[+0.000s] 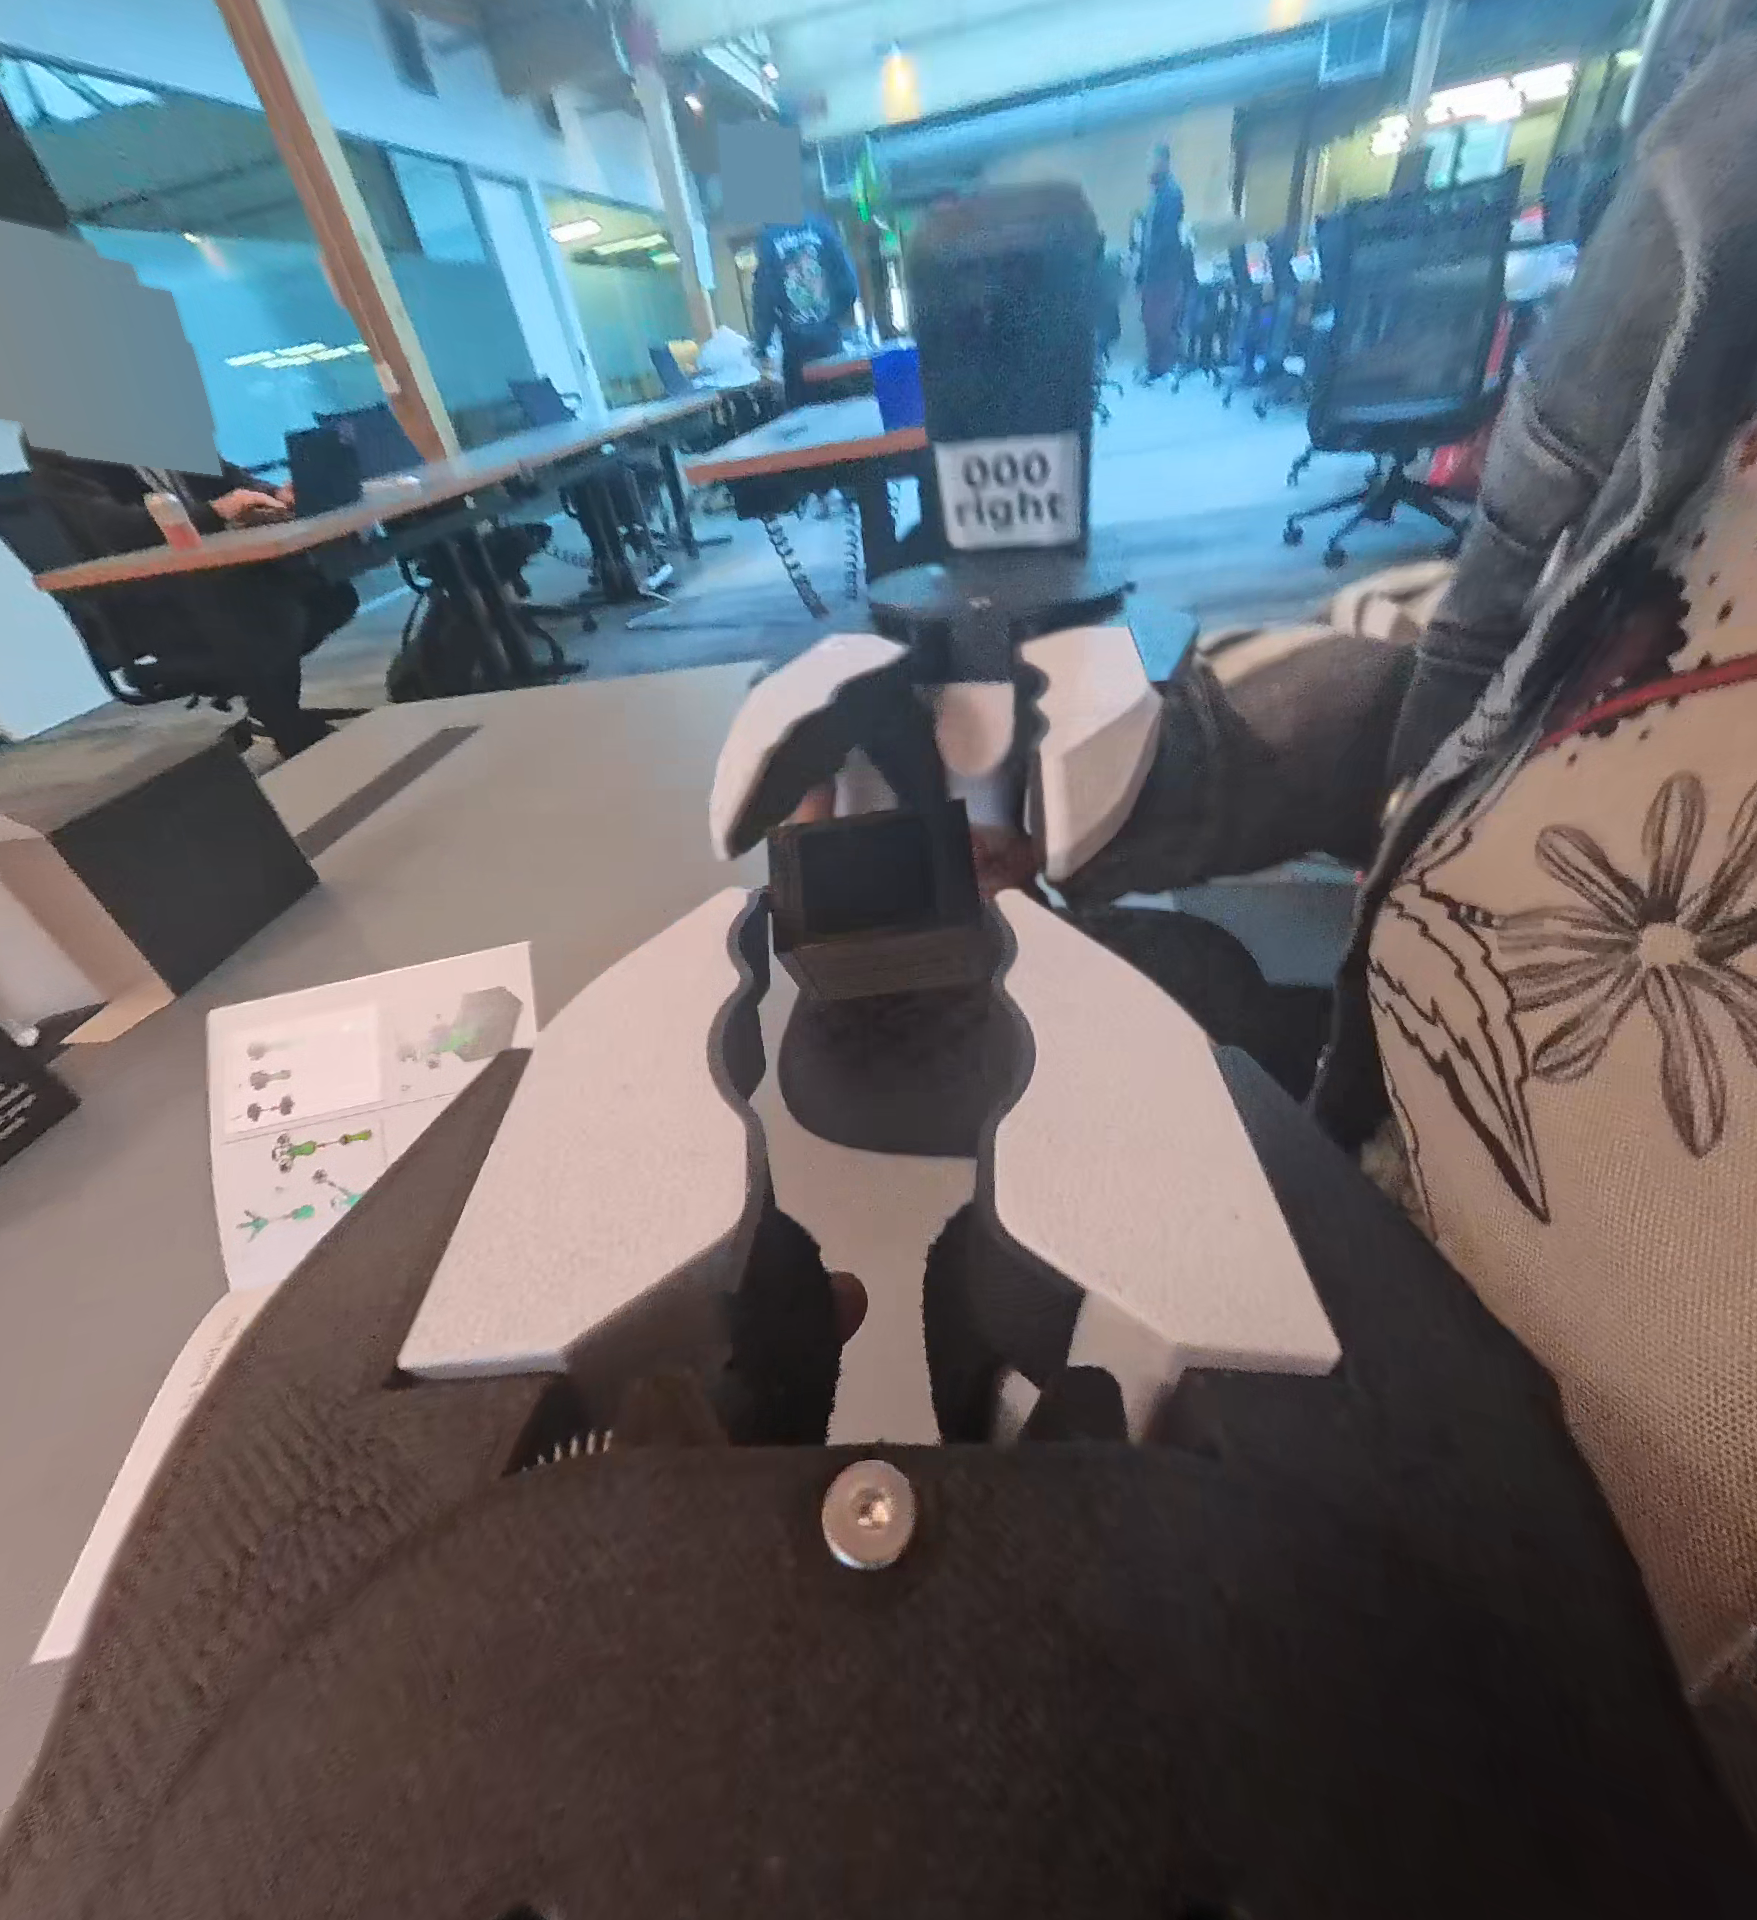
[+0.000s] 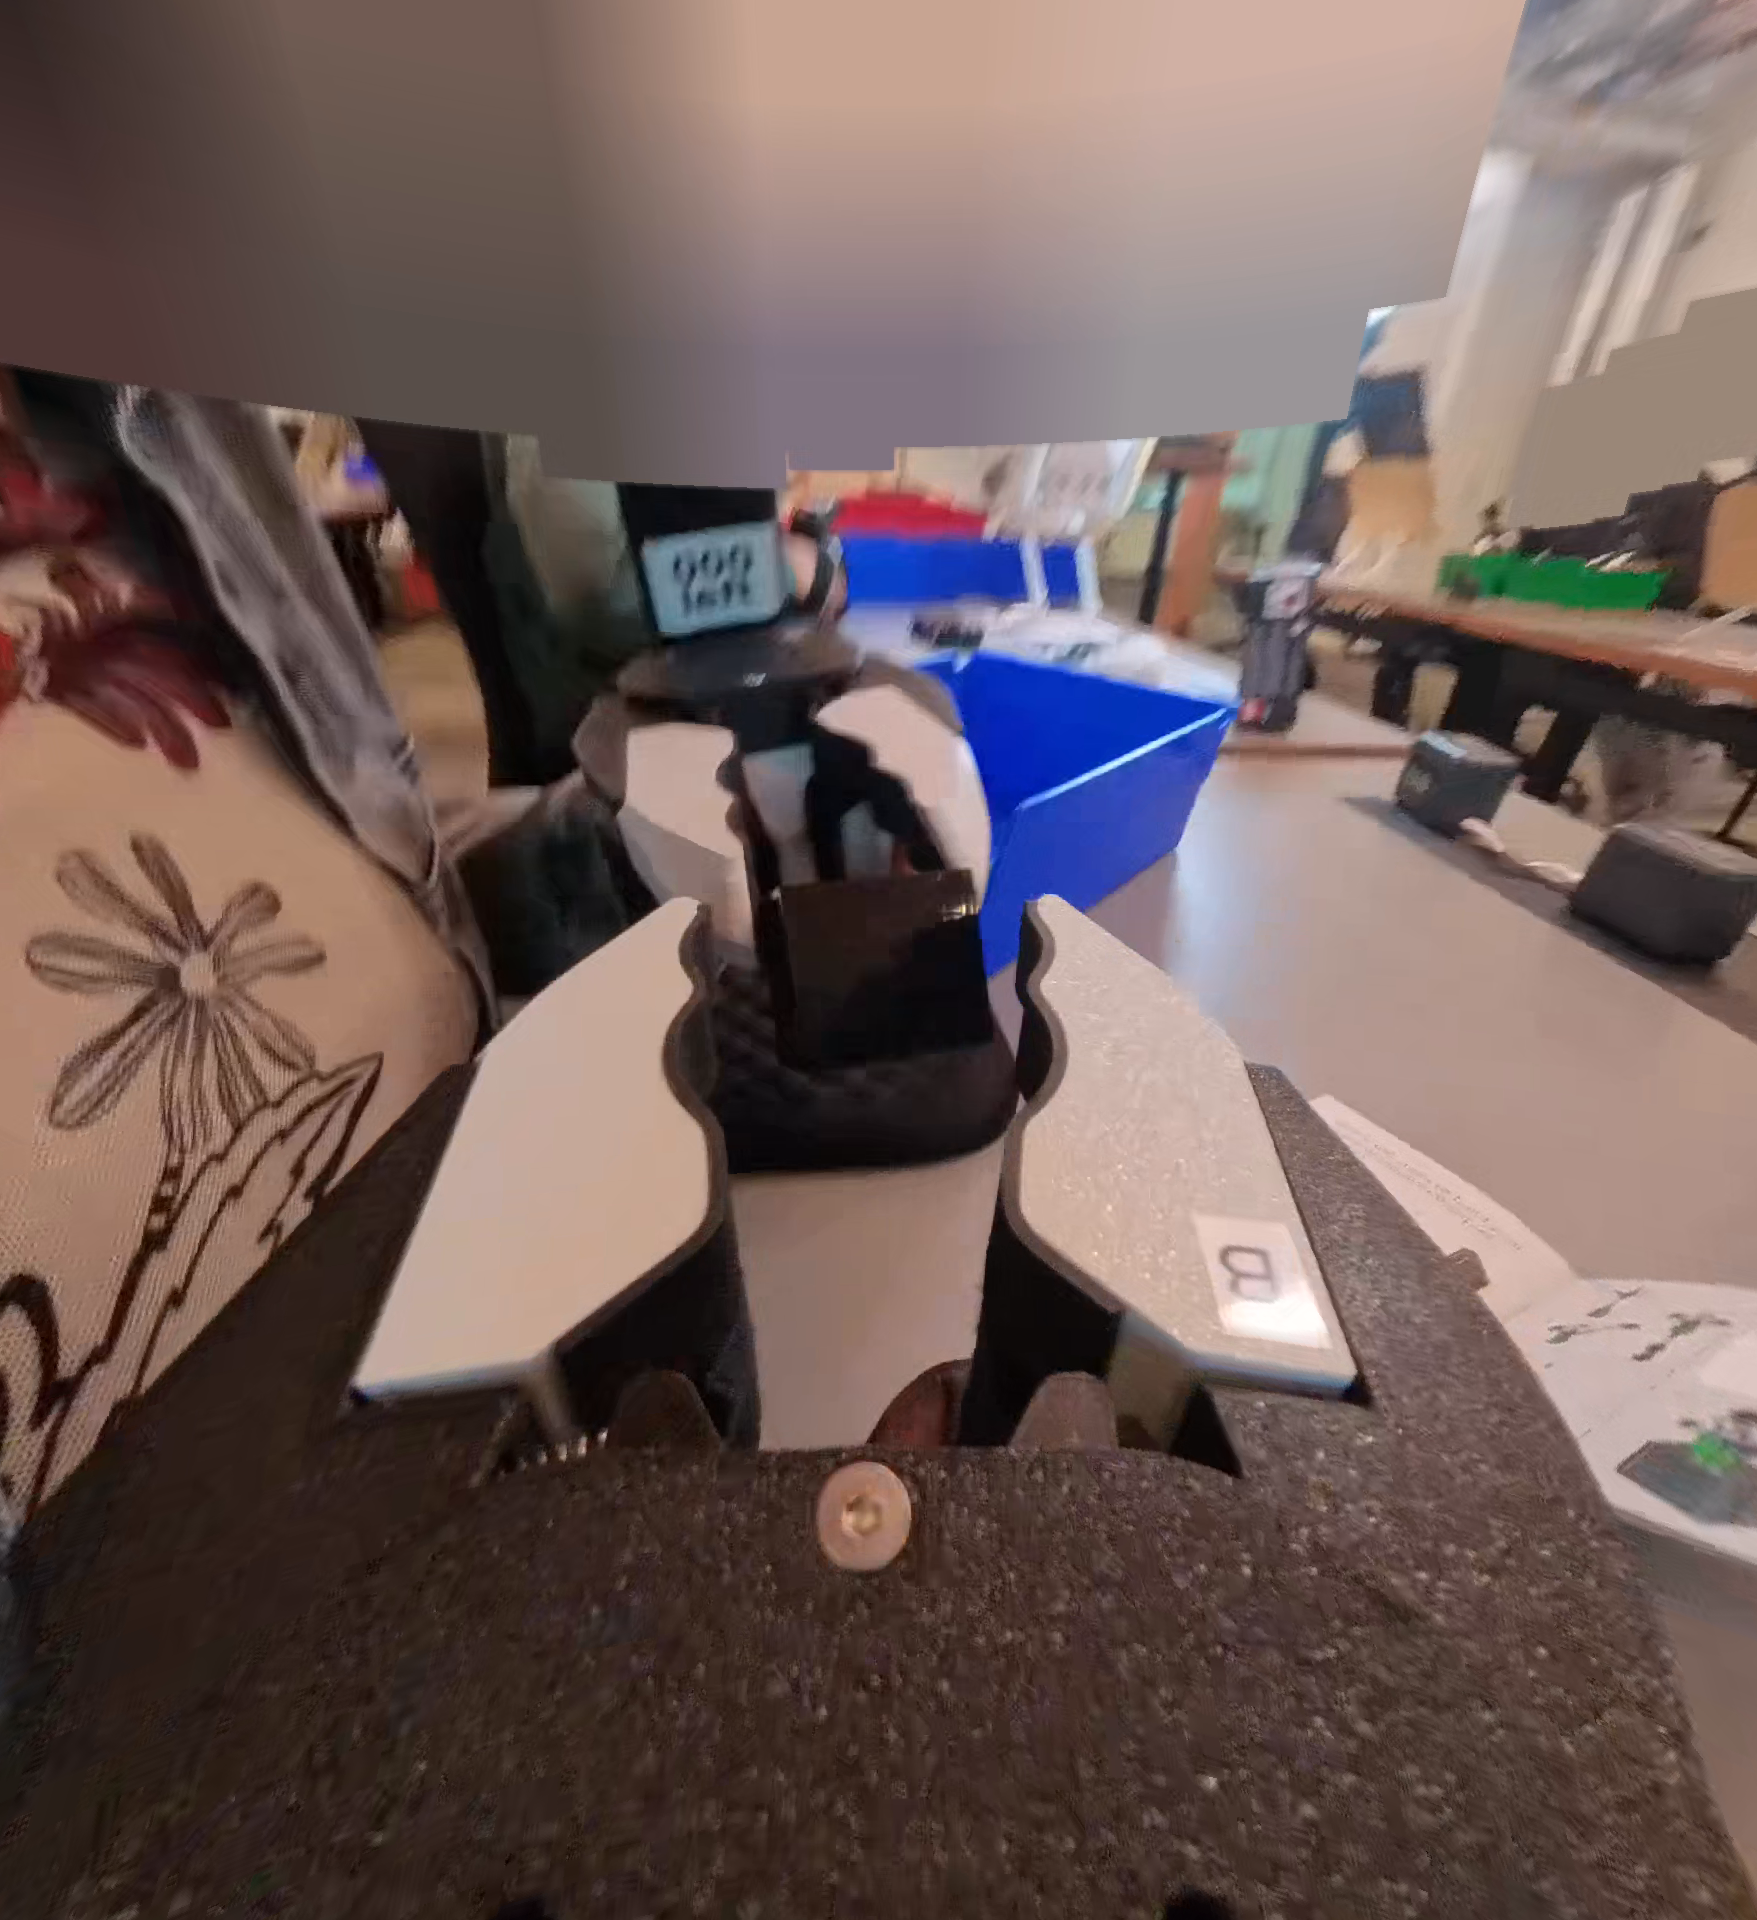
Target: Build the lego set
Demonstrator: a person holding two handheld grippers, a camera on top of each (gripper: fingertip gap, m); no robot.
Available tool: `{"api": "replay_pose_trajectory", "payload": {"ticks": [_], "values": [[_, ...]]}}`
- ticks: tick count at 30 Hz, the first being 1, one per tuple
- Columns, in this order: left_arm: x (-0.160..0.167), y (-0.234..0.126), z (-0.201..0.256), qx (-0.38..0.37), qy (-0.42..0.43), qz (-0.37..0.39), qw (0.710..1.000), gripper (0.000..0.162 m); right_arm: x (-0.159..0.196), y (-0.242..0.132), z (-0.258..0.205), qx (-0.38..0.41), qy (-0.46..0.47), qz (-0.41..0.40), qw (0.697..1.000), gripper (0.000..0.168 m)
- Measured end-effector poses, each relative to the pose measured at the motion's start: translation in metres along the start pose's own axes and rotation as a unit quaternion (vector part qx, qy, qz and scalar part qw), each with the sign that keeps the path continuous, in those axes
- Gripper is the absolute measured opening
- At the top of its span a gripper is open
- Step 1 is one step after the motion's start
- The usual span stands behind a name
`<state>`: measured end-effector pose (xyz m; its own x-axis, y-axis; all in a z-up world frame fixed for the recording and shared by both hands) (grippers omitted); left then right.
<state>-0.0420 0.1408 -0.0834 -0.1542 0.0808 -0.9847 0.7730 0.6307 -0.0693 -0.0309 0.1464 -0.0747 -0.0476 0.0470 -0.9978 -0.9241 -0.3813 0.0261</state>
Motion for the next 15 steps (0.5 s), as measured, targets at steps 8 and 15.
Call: {"api": "replay_pose_trajectory", "payload": {"ticks": [8,15], "values": [[0.0079,0.0024,0.0061,0.031,0.005,-0.033,0.999,0.039,0.0049,0.0068,-0.0040,-0.060,-0.024,-0.046,0.997,0.038],[0.0049,-0.0004,0.0005,0.010,-0.001,0.017,1.000,0.039,0.0008,0.0105,0.0008,-0.044,-0.002,-0.013,0.999,0.038]]}}
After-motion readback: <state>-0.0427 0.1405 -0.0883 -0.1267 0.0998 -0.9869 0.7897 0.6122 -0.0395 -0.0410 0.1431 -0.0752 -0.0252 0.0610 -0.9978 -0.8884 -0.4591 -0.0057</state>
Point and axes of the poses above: each gripper's, where its closed fingertips meet, y out along the fingers, x out of its underside, z = x × y across the jaws, the point moved 1 cm from there along -y, back along the fingers, and after that the axes turned 4 degrees about -x, right-handed, at the moved point
